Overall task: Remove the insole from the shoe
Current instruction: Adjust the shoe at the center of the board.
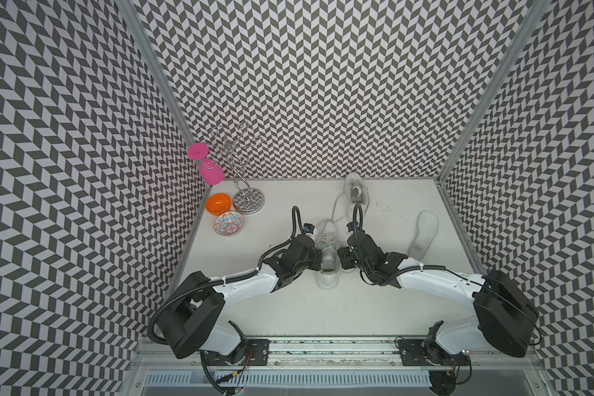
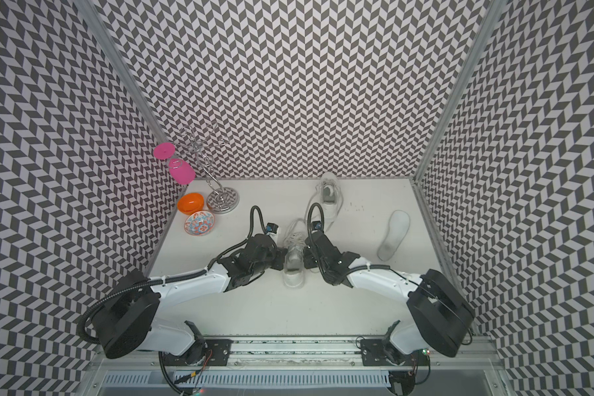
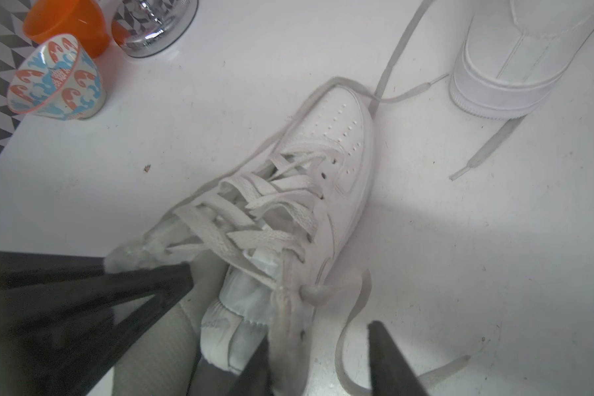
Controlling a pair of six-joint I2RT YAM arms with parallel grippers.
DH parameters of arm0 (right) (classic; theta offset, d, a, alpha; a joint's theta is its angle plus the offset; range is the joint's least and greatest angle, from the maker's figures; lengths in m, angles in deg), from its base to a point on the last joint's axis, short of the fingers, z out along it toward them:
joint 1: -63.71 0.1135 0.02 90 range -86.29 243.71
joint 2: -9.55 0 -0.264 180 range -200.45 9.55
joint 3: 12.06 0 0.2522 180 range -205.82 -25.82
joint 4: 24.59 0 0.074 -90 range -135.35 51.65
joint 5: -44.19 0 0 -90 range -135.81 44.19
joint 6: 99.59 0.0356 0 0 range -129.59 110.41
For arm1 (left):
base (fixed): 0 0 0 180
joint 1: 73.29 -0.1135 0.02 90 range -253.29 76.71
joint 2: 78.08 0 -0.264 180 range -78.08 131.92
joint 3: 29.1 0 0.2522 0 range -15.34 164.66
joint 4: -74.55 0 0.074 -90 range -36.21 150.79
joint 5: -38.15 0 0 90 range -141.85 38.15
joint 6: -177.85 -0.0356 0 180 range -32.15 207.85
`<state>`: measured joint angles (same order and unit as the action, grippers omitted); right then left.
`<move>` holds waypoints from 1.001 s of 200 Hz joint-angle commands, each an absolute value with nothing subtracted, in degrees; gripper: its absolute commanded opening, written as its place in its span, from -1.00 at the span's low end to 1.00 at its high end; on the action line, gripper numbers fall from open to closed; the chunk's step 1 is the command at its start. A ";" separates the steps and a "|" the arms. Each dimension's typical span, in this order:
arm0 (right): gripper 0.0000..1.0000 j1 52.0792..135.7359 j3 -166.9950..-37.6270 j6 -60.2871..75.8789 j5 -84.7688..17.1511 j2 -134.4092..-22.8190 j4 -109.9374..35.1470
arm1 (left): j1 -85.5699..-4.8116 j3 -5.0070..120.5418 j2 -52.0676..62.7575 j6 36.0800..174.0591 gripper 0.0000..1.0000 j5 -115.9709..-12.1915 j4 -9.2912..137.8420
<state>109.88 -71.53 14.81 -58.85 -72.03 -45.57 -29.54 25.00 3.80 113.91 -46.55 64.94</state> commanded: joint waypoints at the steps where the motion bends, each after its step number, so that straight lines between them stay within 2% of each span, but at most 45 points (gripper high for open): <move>1: 0.05 110.16 -69.76 6.33 -63.78 -67.48 -42.89 | -29.42 28.33 0.50 112.66 -1.00 -46.21 64.44; 24: 0.26 110.82 -68.44 2.08 -57.83 -64.47 -41.61 | -29.19 28.52 -0.52 112.75 -1.00 -46.31 64.13; 77: 0.67 115.48 -68.10 1.72 -57.25 -64.45 -41.75 | -29.07 27.93 -1.83 112.95 -1.00 -46.49 64.32; 121: 0.80 117.94 -69.27 2.65 -60.30 -69.58 -42.43 | -28.99 27.81 -2.39 113.19 -1.00 -46.66 64.31; 200: 0.81 118.53 -72.73 6.91 -72.52 -79.27 -43.43 | -29.00 26.12 -4.07 114.40 -1.00 -48.11 66.43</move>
<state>118.21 -71.60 5.18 -65.49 -77.25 -44.02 -29.13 25.70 0.00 112.97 -47.03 59.17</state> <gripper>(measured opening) 0.909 0.101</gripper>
